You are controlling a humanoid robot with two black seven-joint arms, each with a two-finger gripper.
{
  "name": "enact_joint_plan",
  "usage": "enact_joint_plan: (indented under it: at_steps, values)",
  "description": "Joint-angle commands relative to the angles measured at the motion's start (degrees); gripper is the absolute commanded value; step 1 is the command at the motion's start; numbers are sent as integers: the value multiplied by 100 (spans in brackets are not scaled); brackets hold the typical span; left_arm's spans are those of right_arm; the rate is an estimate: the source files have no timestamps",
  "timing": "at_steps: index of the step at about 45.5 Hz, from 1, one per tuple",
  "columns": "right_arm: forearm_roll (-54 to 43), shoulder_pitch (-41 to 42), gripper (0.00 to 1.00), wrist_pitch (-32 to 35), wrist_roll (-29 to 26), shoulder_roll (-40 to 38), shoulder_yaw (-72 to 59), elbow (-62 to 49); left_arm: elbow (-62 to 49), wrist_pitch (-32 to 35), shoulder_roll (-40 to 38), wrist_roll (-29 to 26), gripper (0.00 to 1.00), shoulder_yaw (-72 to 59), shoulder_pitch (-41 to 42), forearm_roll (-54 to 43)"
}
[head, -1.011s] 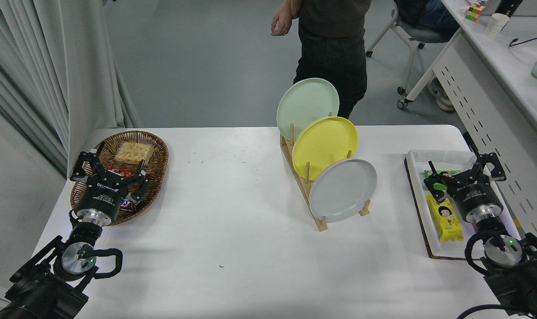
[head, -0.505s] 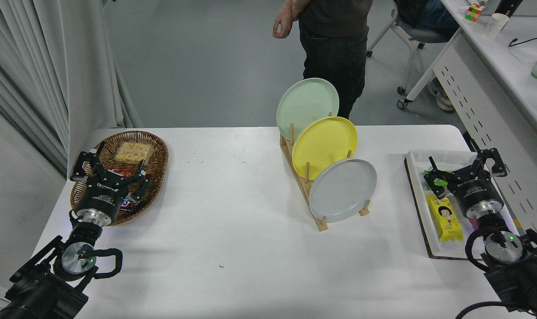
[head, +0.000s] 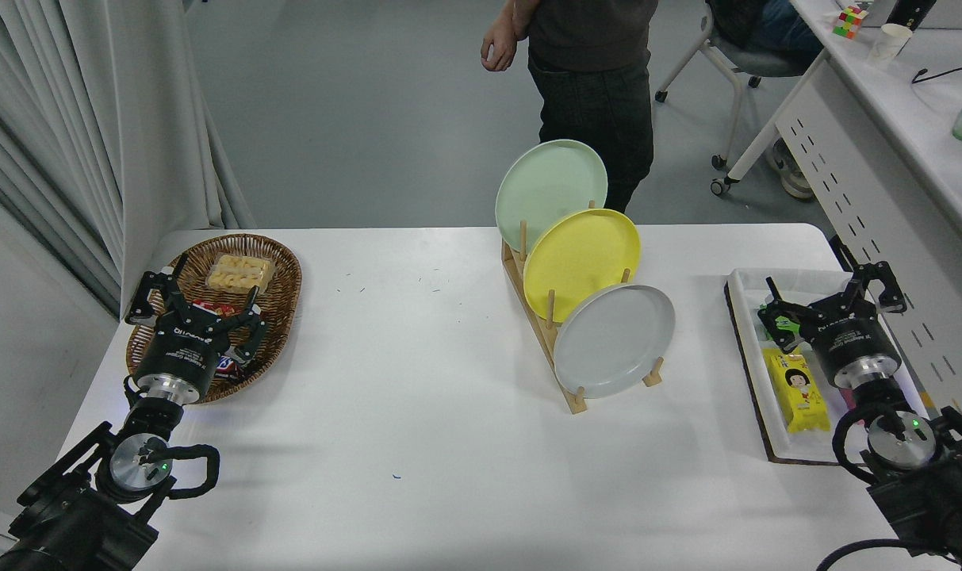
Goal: Place the plate on the table
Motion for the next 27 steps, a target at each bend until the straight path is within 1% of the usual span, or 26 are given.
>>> enact_joint_plan:
  at_steps: [1, 8, 14, 19, 27]
  values:
    - [-68, 22, 100, -32, -17, -162, 25, 310, 0, 0, 0, 0, 98, 0, -2, 0]
    - [-156, -5, 100, -32, -34, -347, -28, 486, 0, 0, 0, 0, 98, 0, -2, 0]
    - [-683, -5, 100, -50, -43, -531, -28, 609, 0, 0, 0, 0, 98, 0, 7, 0]
    - [-903, -57, 100, -94, -69, -646, -36, 750, 0, 0, 0, 0, 98, 0, 7, 0]
    - [-903, -66, 100, -94, -447, -909, -334, 890, 0, 0, 0, 0, 98, 0, 7, 0]
